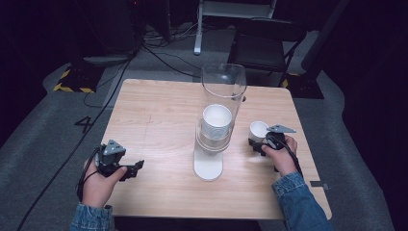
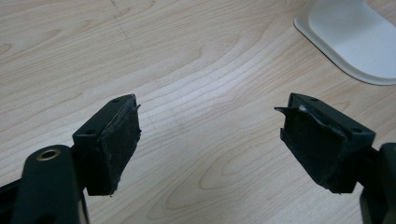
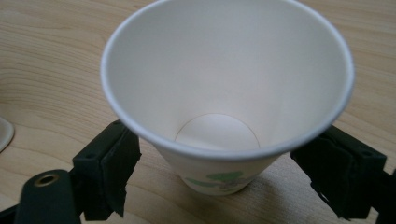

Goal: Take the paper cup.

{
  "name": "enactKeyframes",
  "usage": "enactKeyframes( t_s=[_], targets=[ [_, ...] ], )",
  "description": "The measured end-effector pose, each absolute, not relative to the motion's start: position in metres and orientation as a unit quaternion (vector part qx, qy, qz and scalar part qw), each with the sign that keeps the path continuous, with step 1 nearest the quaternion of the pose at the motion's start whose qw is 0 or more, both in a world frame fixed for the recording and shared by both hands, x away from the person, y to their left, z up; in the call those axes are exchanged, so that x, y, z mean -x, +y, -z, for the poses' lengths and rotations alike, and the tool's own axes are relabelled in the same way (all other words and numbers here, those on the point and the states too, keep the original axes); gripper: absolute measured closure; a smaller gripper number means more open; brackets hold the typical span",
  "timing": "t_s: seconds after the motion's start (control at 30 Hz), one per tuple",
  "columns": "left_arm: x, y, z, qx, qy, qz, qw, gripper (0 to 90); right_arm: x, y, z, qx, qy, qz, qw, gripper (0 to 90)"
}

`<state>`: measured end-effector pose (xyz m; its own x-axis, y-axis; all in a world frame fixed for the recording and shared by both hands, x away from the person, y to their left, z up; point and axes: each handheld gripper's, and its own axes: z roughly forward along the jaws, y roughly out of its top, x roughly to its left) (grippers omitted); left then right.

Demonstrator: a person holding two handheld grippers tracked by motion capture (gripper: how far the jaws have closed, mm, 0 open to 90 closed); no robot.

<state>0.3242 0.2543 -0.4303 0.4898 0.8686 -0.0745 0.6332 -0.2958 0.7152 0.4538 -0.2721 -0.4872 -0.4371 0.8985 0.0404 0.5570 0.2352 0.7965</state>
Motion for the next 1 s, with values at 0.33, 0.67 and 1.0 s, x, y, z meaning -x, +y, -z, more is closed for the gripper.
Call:
enactKeyframes(
  t_s=[0.33, 0.67, 1.0],
  targets=[
    [-0.328, 0.251, 0.429, -0.789, 0.472, -0.165, 0.357, 19.6, -0.436, -0.280, 0.468, -0.469, 0.748, -0.413, 0.223, 16.9],
    [-0.328, 0.252, 0.430, -0.797, 0.458, -0.158, 0.362, 17.0, -0.414, -0.296, 0.434, -0.446, 0.743, -0.448, 0.220, 16.9],
    [-0.331, 0.250, 0.430, -0.801, 0.455, -0.153, 0.359, 16.9, -0.391, -0.310, 0.404, -0.415, 0.751, -0.464, 0.221, 17.2]
  ],
)
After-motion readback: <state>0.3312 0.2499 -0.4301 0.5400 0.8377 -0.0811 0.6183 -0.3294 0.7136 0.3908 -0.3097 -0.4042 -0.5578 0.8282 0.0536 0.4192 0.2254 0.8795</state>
